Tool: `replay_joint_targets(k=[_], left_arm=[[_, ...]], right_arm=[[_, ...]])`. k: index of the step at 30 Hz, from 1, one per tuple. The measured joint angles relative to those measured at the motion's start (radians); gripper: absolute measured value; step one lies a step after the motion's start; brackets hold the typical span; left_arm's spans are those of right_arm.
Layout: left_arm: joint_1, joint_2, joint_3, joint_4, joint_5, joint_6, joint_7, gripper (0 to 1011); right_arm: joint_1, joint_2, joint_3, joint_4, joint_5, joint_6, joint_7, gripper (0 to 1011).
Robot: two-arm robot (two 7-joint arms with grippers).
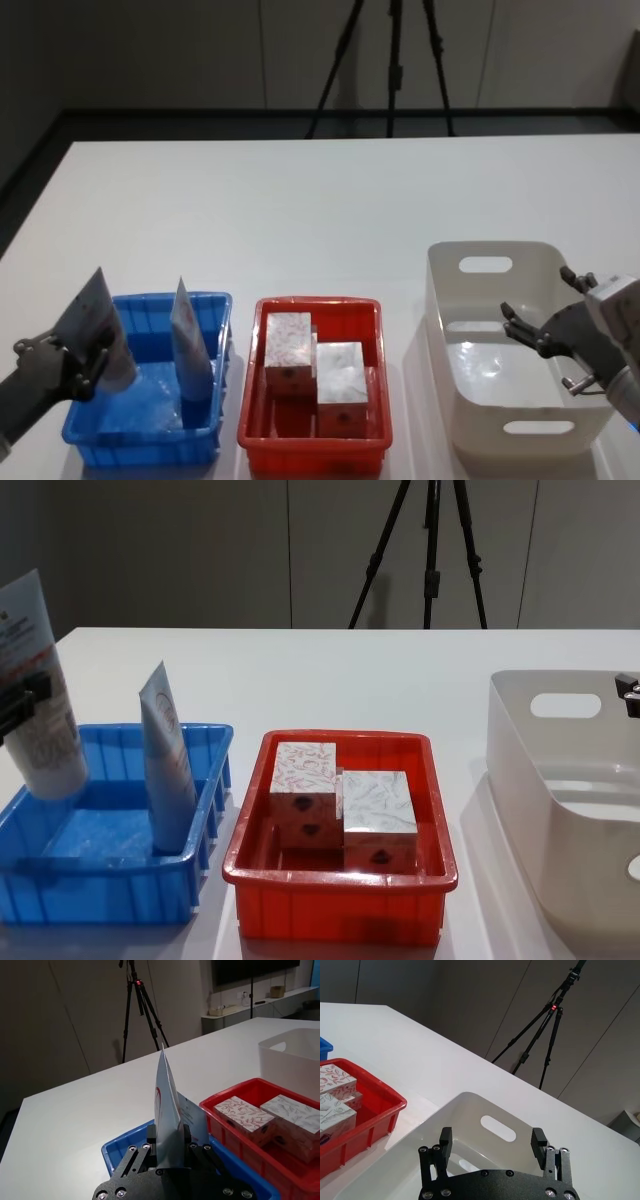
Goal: Bimanual collaborative sorting of washing and personal care products
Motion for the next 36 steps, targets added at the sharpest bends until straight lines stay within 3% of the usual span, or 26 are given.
replay_joint_targets(k=[7,12,36], left_arm=[[0.018,0.03,0.024,-0.019,-0.027,-0.031,-0.054,262],[0.016,0.049,0.061,-0.027,-0.031,-0.045,-0.089,262],[-0.035,0.08,0.18,-0.045,-0.119,-0.11,-0.24,262]], right_arm=[[0.0,0.0,0.0,0.0,0.0,0.0,0.0,1001],[0.0,0.0,0.0,0.0,0.0,0.0,0.0,1001],[0.0,0.0,0.0,0.0,0.0,0.0,0.0,1001]])
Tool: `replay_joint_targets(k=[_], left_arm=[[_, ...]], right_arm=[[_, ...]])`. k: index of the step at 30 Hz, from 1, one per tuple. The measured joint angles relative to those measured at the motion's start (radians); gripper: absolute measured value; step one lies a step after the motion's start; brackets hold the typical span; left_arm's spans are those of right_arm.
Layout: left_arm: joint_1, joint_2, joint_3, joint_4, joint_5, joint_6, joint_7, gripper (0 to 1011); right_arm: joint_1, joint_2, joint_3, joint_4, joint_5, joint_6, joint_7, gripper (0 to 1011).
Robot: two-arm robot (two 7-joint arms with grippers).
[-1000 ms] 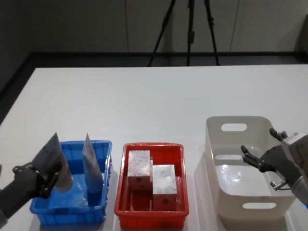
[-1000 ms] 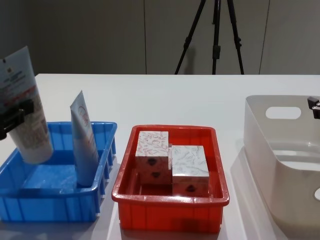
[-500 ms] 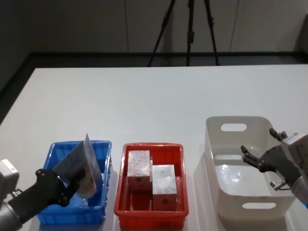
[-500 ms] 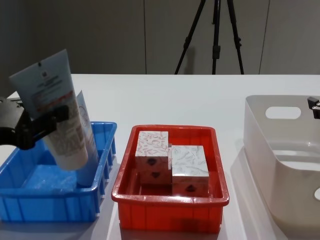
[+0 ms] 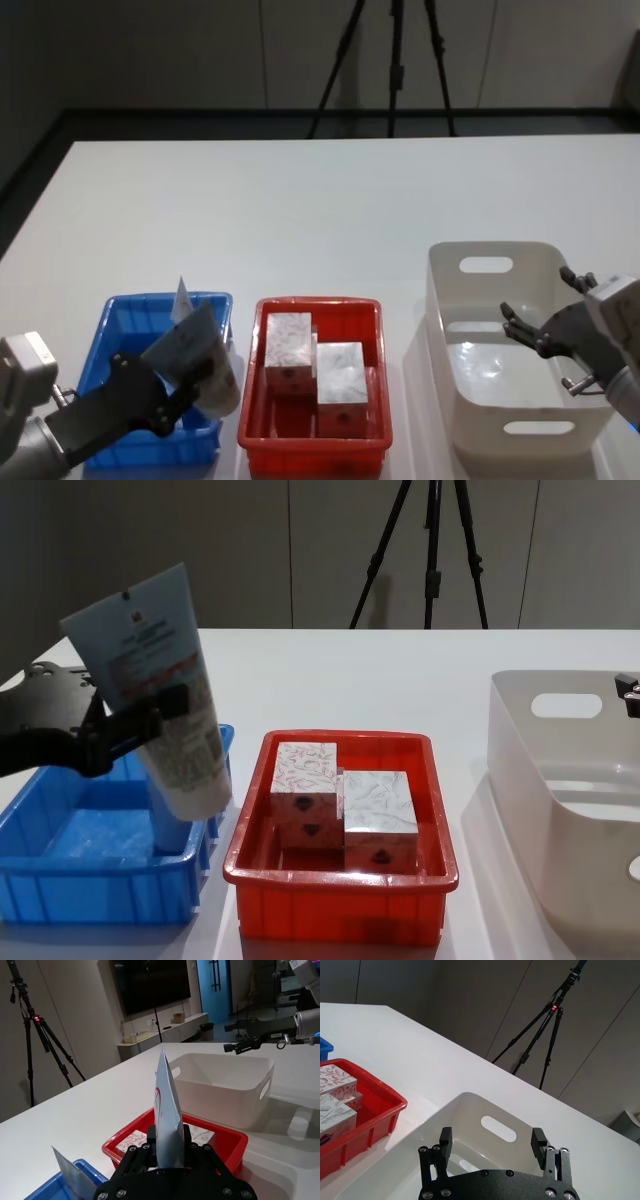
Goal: Bimanual collaborative sorting of washing and personal care products
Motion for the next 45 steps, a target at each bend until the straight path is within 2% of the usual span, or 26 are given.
replay_joint_targets(k=[20,45], left_arm=[[-0.081,-0.015,0.116,0.043,-0.061,-0.037,-0.119,262],[-0.163,-0.041,0.236,0.077,-0.109,-0.055,-0.215,262]], right_arm=[[0.0,0.0,0.0,0.0,0.0,0.0,0.0,1001],[0.0,0.0,0.0,0.0,0.0,0.0,0.0,1001]])
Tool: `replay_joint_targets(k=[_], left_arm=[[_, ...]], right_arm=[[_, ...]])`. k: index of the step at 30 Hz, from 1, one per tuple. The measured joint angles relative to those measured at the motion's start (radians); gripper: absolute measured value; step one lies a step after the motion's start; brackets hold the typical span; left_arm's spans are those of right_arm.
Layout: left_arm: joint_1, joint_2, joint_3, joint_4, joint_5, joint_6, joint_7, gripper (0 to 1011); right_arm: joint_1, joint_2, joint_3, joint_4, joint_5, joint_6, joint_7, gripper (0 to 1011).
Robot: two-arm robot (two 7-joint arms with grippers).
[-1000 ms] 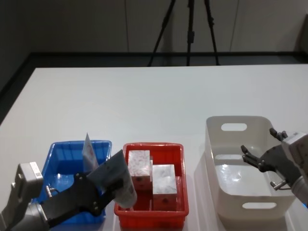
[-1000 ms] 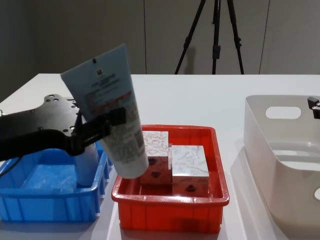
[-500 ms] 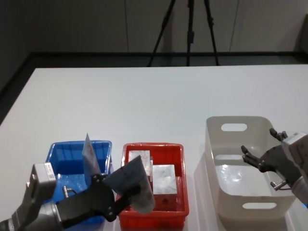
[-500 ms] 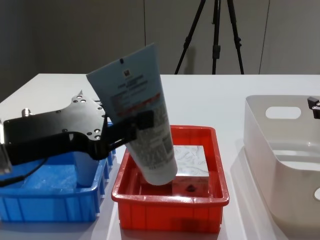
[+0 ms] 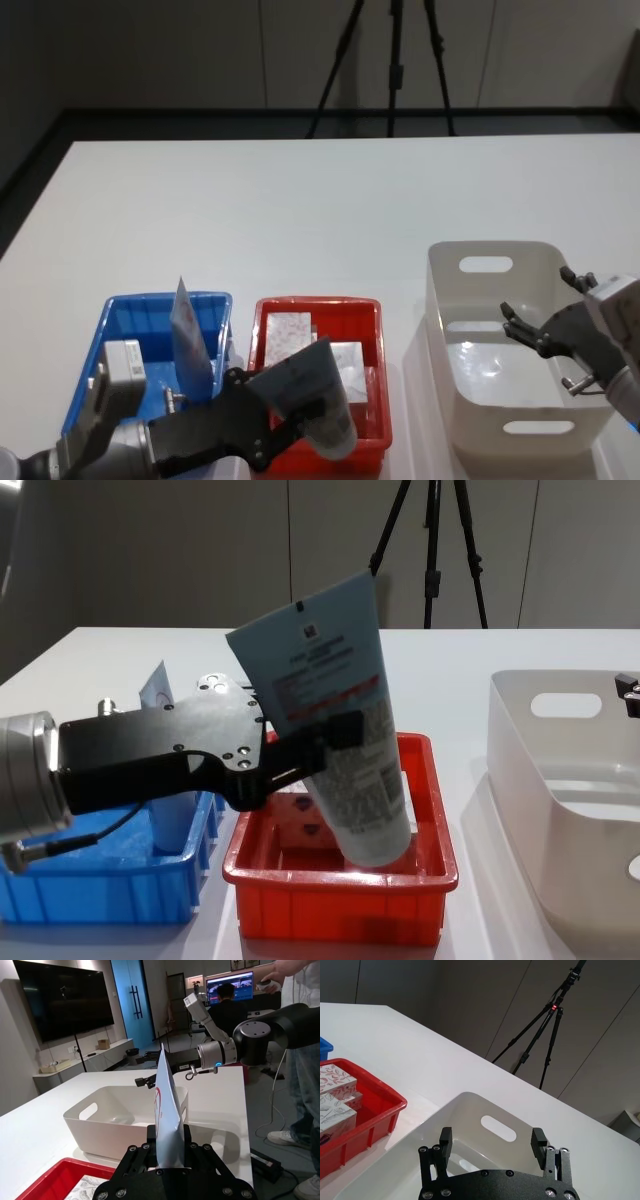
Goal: Bimanual collaborative sorting of washing and personal care products
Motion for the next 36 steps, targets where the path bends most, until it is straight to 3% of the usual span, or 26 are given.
replay_joint_targets(k=[26,36], left_arm=[[-0.041,-0.01,0.097,-0.013,-0.047,0.0,-0.045,262],[-0.045,-0.005,0.104,-0.014,-0.051,0.0,-0.038,262]], right_arm=[[0.0,0.0,0.0,0.0,0.0,0.0,0.0,1001],[0.0,0.0,0.0,0.0,0.0,0.0,0.0,1001]])
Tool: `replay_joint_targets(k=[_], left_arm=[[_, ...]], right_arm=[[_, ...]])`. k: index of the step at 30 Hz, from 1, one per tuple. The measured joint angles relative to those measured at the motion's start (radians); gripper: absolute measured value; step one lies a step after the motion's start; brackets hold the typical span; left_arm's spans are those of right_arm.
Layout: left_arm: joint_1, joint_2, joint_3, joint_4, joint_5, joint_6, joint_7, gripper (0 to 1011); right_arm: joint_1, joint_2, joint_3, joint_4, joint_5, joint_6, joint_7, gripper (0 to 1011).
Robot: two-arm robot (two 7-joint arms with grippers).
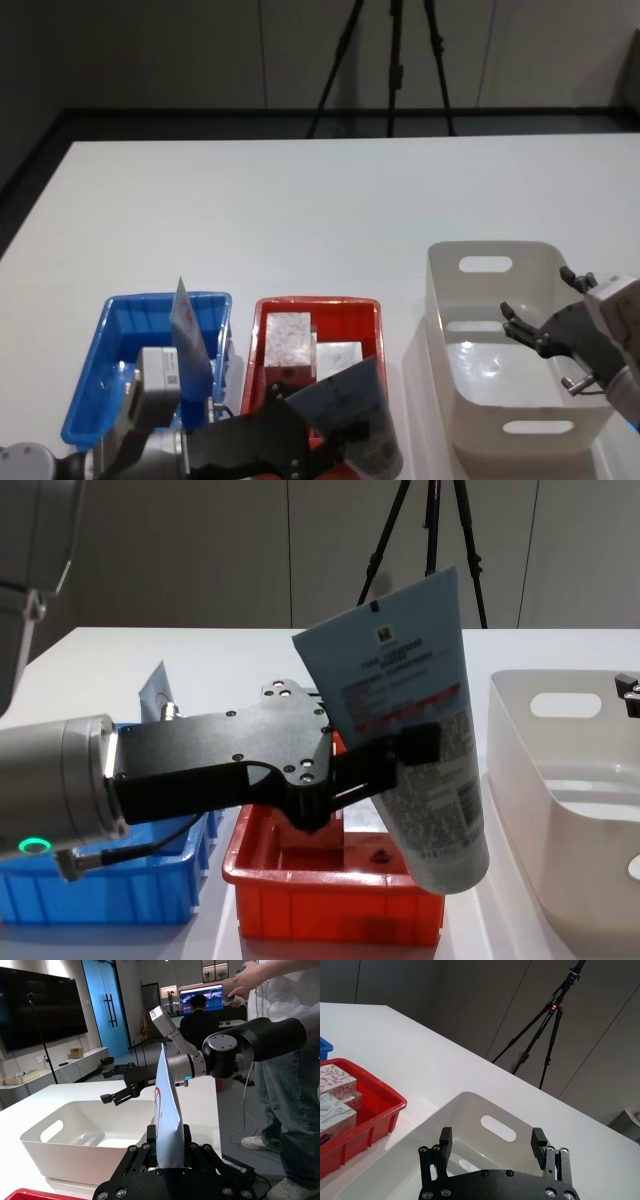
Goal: Bimanual collaborative sorting of washing and personal care products
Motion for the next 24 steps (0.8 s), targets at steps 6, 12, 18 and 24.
replay_joint_targets(k=[6,12,18,24], left_arm=[[0.0,0.0,-0.001,0.0,0.001,0.0,-0.001,262],[0.001,-0.001,-0.002,0.0,0.002,0.0,-0.001,262],[0.002,-0.001,-0.002,0.0,0.002,0.0,-0.002,262],[0.002,-0.001,-0.003,0.0,0.002,0.0,-0.002,262]], right_arm=[[0.0,0.0,0.0,0.0,0.0,0.0,0.0,1001],[0.0,0.0,0.0,0.0,0.0,0.0,0.0,1001],[0.0,0.0,0.0,0.0,0.0,0.0,0.0,1001],[-0.003,0.002,0.003,-0.002,0.001,-0.014,0.024,1001]])
